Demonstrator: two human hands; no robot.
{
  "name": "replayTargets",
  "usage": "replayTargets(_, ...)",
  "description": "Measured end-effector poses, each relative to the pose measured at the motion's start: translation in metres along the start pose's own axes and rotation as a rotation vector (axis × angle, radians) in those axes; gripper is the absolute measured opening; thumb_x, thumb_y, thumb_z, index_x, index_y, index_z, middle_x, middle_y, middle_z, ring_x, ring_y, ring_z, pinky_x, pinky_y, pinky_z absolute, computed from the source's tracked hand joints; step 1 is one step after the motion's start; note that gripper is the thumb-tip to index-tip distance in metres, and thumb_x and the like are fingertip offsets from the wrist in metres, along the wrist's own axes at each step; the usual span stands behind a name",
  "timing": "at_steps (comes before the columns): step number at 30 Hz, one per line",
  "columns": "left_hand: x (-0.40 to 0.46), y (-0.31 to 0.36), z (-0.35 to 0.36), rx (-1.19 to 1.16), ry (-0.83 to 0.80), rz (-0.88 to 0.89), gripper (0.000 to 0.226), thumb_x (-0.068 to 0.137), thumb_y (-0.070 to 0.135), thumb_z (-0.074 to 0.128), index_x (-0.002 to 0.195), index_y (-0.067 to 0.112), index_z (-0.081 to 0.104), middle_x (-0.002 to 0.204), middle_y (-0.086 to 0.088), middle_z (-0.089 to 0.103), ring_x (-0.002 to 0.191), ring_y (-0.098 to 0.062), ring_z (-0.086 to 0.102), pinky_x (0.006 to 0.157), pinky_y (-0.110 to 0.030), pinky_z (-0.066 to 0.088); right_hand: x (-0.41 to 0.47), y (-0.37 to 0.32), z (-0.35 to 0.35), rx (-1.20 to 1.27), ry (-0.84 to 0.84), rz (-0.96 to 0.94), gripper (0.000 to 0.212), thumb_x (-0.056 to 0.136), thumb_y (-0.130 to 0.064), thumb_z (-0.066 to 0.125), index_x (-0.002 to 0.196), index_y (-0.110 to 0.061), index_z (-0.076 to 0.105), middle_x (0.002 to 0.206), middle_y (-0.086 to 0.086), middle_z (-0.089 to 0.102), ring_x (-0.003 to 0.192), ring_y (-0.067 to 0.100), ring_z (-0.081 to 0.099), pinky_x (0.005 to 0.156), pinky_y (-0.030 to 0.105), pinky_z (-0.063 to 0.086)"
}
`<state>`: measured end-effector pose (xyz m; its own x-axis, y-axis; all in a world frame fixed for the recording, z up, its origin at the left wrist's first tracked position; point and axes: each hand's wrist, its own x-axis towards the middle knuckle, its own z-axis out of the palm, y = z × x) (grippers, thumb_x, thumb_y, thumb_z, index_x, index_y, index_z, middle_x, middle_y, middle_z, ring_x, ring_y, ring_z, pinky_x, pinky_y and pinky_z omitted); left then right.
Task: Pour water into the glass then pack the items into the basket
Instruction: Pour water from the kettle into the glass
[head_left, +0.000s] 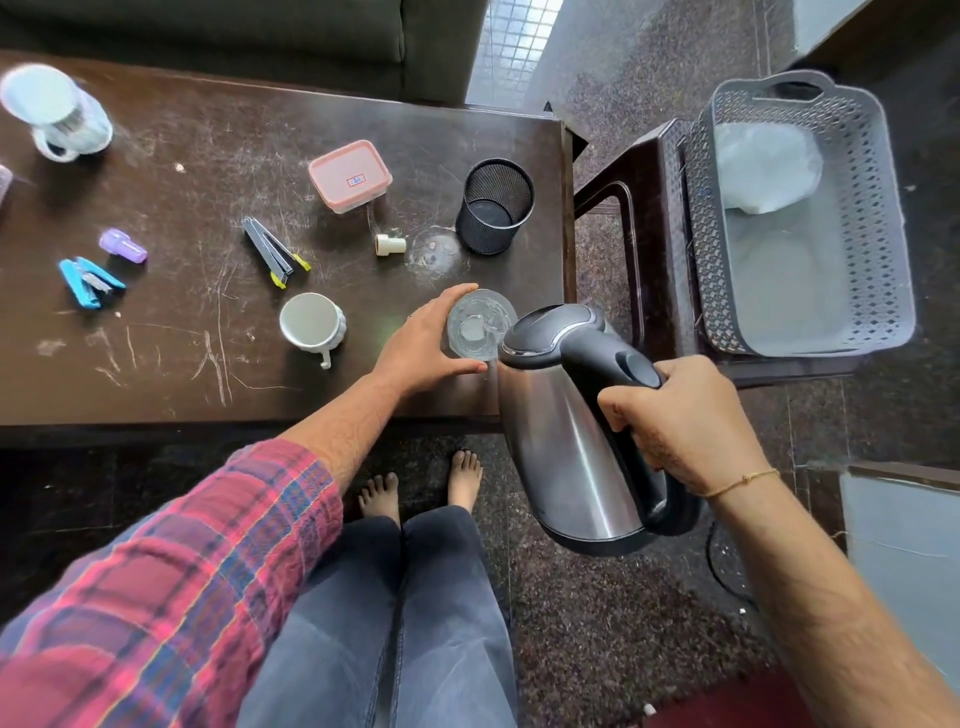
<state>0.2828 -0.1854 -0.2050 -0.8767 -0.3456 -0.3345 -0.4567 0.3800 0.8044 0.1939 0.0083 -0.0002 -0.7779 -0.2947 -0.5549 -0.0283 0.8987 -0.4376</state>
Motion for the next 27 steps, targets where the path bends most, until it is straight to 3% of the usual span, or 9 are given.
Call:
replayTargets(6, 0.002, 0.011, -0.003, 0.115, -0.048, 0.007, 0.105, 0.063, 0.039, 0.085, 0.146, 0.037, 0.021, 0.148, 0.010, 0.039, 0.135, -0.015, 0.039, 0.104, -0.038, 0.040, -0.012, 0.033, 0.011, 0.125, 0.075, -0.061, 0.024, 0.048, -0.026, 0.057, 0.045, -0.016, 0.035, 0.048, 0.002, 0.033, 0.051, 0.015, 0.028, 0.050, 0.028, 0.026)
replayTargets(10, 0.011, 0.022, -0.004, 0.216, -0.116, 0.054, 0.113, 0.063, 0.037, 0.085, 0.149, 0.035, 0.013, 0.153, 0.008, 0.029, 0.138, -0.018, 0.035, 0.102, -0.042, 0.043, -0.012, 0.066, 0.025, 0.222, 0.137, -0.141, 0.031, 0.043, -0.034, 0.052, 0.051, -0.008, 0.036, 0.048, 0.005, 0.031, 0.052, 0.012, 0.027, 0.050, 0.031, 0.025)
replayTargets(12, 0.012, 0.025, -0.002, 0.243, -0.109, 0.062, 0.111, 0.062, 0.037, 0.085, 0.148, 0.034, 0.015, 0.152, 0.008, 0.030, 0.137, -0.018, 0.036, 0.100, -0.040, 0.043, -0.011, 0.076, 0.031, 0.307, 0.159, -0.155, 0.022, 0.044, -0.033, 0.051, 0.048, -0.016, 0.038, 0.048, 0.003, 0.029, 0.053, 0.012, 0.025, 0.049, 0.031, 0.022)
replayTargets(14, 0.010, 0.025, -0.002, 0.232, -0.088, 0.099, 0.108, 0.062, 0.036, 0.084, 0.148, 0.027, 0.020, 0.151, 0.002, 0.032, 0.138, -0.020, 0.035, 0.108, -0.040, 0.038, -0.010, 0.081, 0.034, 0.390, 0.181, -0.168, 0.019, 0.045, -0.032, 0.052, 0.045, -0.019, 0.037, 0.047, 0.004, 0.030, 0.053, 0.012, 0.025, 0.049, 0.030, 0.022)
replayTargets(19, 0.011, 0.050, -0.004, 0.241, -0.049, 0.226, 0.073, 0.075, 0.023, 0.063, 0.142, 0.011, 0.037, 0.152, -0.009, 0.033, 0.145, -0.023, 0.023, 0.119, -0.032, 0.017, -0.009, 0.095, 0.027, 0.518, 0.291, -0.168, 0.029, 0.045, -0.028, 0.053, 0.045, -0.005, 0.034, 0.045, 0.005, 0.036, 0.051, 0.013, 0.029, 0.046, 0.033, 0.024)
replayTargets(24, 0.029, 0.104, -0.002, 0.290, 0.099, 0.313, 0.043, 0.083, 0.001, 0.049, 0.124, 0.013, 0.057, 0.131, -0.005, 0.057, 0.126, -0.022, 0.048, 0.110, -0.035, 0.035, -0.019, 0.097, -0.003, 0.644, 0.445, -0.153, 0.029, 0.045, -0.026, 0.052, 0.045, -0.002, 0.035, 0.041, 0.014, 0.035, 0.050, 0.016, 0.031, 0.039, 0.042, 0.025)
replayTargets(27, 0.043, 0.143, 0.010, 0.291, 0.152, 0.313, 0.036, 0.084, 0.004, 0.049, 0.116, 0.016, 0.061, 0.121, -0.003, 0.063, 0.116, -0.022, 0.053, 0.102, -0.033, 0.039, -0.027, 0.094, -0.037, 0.720, 0.542, -0.151, 0.031, 0.048, -0.020, 0.054, 0.044, 0.006, 0.036, 0.039, 0.027, 0.036, 0.046, 0.017, 0.034, 0.040, 0.035, 0.024)
